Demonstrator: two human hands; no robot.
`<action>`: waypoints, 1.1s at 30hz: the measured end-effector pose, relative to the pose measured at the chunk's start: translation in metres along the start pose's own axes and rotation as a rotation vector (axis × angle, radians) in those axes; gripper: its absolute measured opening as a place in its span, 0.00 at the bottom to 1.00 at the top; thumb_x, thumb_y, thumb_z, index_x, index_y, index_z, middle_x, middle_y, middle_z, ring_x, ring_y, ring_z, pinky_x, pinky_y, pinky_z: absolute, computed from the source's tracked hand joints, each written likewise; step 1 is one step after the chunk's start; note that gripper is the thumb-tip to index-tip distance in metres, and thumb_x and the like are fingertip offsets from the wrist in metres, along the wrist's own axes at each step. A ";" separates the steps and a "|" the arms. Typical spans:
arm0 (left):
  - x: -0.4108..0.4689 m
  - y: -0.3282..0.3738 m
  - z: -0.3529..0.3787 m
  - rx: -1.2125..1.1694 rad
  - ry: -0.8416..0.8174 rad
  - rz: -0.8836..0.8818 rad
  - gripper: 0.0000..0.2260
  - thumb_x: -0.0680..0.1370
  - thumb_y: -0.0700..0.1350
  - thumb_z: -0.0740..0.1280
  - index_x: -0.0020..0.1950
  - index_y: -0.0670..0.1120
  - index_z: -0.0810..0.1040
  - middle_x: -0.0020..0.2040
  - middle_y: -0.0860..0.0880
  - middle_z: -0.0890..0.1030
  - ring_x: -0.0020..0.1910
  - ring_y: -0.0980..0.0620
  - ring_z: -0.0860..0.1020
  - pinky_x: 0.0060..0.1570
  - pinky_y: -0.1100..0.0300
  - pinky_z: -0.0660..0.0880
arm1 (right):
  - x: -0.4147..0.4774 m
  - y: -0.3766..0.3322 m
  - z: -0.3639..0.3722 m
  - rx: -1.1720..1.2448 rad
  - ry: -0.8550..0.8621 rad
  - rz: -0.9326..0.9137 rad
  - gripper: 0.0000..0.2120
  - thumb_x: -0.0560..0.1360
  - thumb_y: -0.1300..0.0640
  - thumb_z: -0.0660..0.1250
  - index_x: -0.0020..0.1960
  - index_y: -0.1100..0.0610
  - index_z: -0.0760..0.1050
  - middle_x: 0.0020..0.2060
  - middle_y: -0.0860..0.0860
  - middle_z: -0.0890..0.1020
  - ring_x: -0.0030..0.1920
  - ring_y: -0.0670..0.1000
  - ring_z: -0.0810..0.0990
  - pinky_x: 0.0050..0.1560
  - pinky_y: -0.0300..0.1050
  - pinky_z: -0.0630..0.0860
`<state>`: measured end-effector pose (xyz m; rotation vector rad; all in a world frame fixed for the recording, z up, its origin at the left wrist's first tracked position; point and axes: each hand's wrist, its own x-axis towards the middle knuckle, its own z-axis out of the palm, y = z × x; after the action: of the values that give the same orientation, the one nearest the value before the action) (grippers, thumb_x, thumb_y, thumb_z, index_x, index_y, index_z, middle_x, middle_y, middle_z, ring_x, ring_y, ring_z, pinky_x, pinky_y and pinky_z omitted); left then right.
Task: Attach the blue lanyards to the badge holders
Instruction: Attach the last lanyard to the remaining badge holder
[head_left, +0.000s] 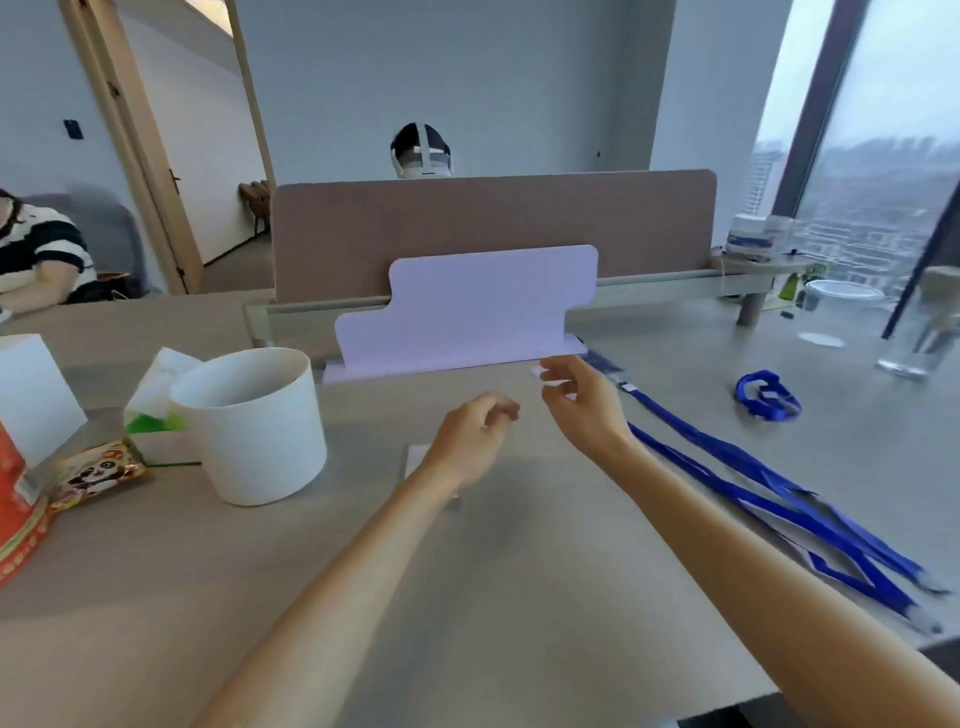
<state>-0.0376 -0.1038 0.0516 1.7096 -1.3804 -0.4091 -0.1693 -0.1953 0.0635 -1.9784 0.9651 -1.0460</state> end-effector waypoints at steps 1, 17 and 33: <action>0.007 0.004 0.017 -0.013 -0.020 0.004 0.11 0.80 0.42 0.57 0.55 0.49 0.79 0.55 0.55 0.81 0.57 0.55 0.76 0.49 0.69 0.67 | -0.002 0.011 -0.014 -0.019 0.024 0.037 0.15 0.78 0.62 0.62 0.63 0.54 0.74 0.54 0.47 0.80 0.51 0.48 0.79 0.43 0.37 0.73; 0.134 0.102 0.248 0.145 -0.277 0.101 0.14 0.81 0.45 0.54 0.60 0.50 0.77 0.59 0.51 0.81 0.60 0.48 0.76 0.64 0.51 0.68 | 0.057 0.192 -0.214 -0.406 0.367 0.530 0.22 0.74 0.47 0.63 0.65 0.56 0.72 0.61 0.59 0.76 0.61 0.60 0.74 0.59 0.54 0.73; 0.233 0.119 0.343 0.434 -0.307 -0.008 0.10 0.80 0.49 0.59 0.58 0.50 0.75 0.57 0.48 0.79 0.59 0.46 0.75 0.58 0.52 0.60 | 0.097 0.240 -0.245 -0.554 0.189 0.442 0.10 0.78 0.52 0.64 0.53 0.57 0.77 0.45 0.54 0.81 0.46 0.58 0.79 0.40 0.46 0.72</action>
<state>-0.2790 -0.4586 0.0131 2.0647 -1.7834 -0.4100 -0.4132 -0.4493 0.0076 -1.9539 1.8566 -0.7713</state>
